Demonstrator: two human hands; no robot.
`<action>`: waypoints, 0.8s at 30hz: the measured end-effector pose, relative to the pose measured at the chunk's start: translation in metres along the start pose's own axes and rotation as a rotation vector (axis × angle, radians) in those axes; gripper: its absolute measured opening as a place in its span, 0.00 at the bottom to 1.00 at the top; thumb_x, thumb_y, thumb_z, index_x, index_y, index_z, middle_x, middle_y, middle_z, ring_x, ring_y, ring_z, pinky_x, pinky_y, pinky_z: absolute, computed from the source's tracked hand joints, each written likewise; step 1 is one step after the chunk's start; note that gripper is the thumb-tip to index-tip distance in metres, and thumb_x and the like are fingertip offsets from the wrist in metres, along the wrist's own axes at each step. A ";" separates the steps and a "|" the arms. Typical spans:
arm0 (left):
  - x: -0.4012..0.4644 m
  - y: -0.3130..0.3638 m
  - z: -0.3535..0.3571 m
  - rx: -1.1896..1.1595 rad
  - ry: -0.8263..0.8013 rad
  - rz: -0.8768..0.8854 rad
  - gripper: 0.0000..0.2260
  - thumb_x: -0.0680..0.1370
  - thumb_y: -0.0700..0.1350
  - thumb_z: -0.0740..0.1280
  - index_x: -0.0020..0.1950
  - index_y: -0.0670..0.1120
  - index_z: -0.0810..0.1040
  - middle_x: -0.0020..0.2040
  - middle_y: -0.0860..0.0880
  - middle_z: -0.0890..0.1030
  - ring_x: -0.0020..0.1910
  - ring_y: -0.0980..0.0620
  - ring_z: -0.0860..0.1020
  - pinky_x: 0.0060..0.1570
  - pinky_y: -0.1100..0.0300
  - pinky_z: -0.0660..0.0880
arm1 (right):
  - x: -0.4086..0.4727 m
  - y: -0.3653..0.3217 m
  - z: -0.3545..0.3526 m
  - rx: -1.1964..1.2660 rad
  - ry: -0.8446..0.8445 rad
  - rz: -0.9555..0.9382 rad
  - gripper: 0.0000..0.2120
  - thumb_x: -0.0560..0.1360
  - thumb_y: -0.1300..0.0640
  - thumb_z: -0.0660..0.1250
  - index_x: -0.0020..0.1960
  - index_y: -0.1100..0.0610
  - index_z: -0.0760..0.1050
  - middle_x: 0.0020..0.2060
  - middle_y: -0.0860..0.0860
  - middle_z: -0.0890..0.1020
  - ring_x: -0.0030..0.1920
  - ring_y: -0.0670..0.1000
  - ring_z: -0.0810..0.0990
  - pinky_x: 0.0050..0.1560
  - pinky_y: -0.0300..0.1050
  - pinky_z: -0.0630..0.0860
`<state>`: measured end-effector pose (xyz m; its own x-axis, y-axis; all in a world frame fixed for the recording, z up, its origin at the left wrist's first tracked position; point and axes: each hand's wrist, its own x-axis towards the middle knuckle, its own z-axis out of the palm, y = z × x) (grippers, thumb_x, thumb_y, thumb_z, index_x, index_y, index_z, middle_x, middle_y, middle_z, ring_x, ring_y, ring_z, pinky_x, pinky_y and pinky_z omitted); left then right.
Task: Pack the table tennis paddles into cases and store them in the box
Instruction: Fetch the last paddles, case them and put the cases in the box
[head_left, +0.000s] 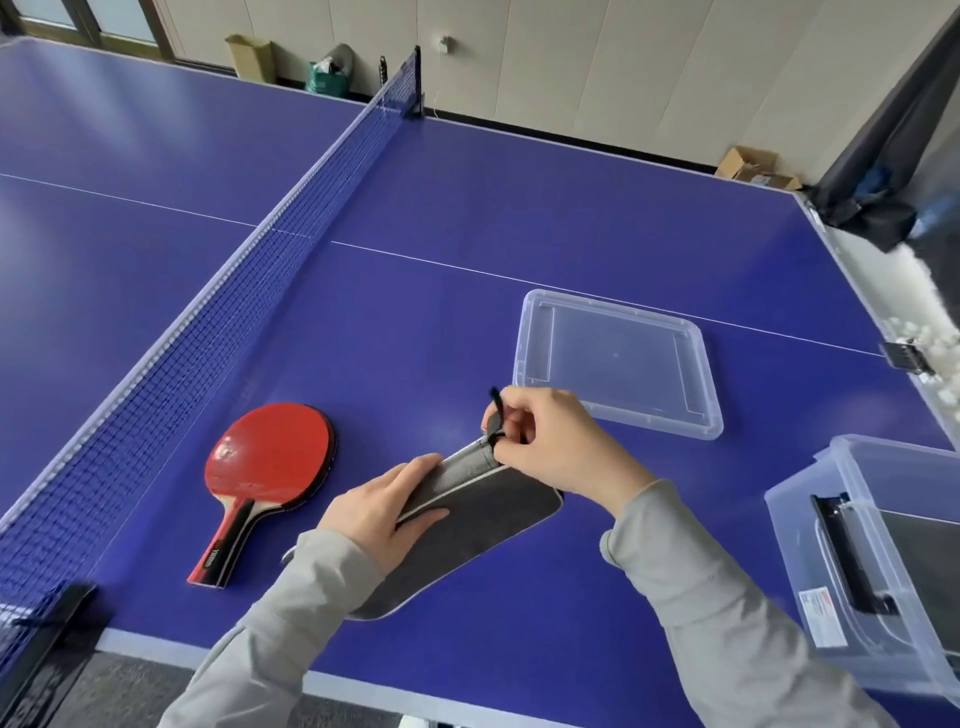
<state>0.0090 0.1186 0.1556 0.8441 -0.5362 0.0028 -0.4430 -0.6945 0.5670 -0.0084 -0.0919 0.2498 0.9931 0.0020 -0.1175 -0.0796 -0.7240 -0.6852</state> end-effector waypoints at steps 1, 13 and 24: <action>0.000 0.001 0.000 0.023 -0.006 0.018 0.22 0.76 0.60 0.61 0.69 0.58 0.64 0.62 0.62 0.75 0.58 0.54 0.77 0.53 0.59 0.73 | -0.001 0.001 0.003 -0.023 0.020 0.016 0.04 0.70 0.59 0.68 0.40 0.51 0.77 0.28 0.46 0.74 0.29 0.43 0.70 0.34 0.32 0.68; -0.005 0.005 -0.004 -0.066 0.044 0.013 0.21 0.74 0.58 0.67 0.64 0.54 0.71 0.55 0.60 0.78 0.51 0.52 0.79 0.49 0.56 0.75 | -0.021 0.015 -0.002 0.130 0.250 0.031 0.06 0.69 0.64 0.69 0.38 0.54 0.74 0.29 0.47 0.79 0.31 0.45 0.74 0.34 0.34 0.70; -0.004 -0.003 -0.034 -0.660 0.158 -0.074 0.14 0.65 0.45 0.74 0.49 0.51 0.77 0.37 0.50 0.80 0.37 0.60 0.76 0.42 0.67 0.72 | -0.023 0.064 -0.021 0.369 0.294 0.185 0.02 0.72 0.65 0.70 0.40 0.60 0.80 0.31 0.55 0.82 0.28 0.46 0.76 0.33 0.37 0.74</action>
<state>0.0170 0.1396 0.1820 0.9213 -0.3871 0.0360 -0.1472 -0.2616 0.9539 -0.0344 -0.1525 0.2238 0.9376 -0.3359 -0.0898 -0.2288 -0.4015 -0.8868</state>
